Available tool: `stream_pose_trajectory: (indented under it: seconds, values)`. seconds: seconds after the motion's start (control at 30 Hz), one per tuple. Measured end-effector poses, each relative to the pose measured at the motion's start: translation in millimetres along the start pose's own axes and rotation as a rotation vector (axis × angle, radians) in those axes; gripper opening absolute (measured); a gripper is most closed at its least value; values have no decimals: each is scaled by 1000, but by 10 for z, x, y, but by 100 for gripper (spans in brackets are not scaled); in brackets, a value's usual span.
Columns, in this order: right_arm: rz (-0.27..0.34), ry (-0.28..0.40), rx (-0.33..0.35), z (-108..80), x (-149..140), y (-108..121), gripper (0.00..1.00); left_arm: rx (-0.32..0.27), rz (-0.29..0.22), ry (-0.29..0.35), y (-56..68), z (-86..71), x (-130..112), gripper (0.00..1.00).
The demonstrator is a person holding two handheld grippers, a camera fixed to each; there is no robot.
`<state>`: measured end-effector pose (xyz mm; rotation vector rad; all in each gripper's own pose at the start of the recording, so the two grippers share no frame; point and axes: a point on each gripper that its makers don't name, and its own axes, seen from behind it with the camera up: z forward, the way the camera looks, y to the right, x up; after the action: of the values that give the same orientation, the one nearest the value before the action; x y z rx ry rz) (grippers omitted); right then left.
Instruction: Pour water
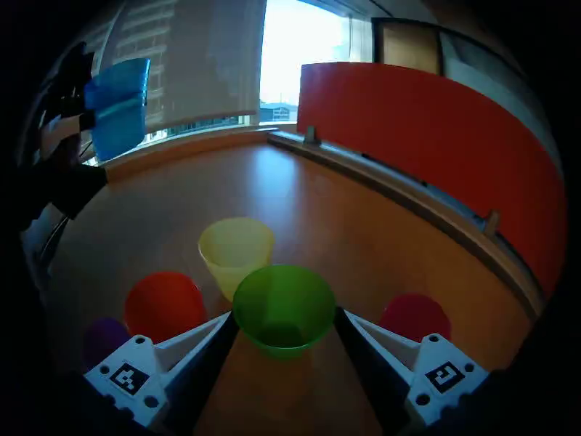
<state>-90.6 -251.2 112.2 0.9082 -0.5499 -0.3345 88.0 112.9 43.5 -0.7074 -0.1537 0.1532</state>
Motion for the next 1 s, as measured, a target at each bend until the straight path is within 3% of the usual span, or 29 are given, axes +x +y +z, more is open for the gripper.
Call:
stream_pose_trajectory:
  seconds: [0.37,0.67,1.0]
  values:
    - [11,2,1,68,-31,14,98,1,4,0,0,-4,4,81]
    - [31,20,-9,107,-7,19,90,6,2,1,-30,-17,-3,81]
    - [50,71,-8,15,130,-26,89,7,8,4,-16,-41,31,81]
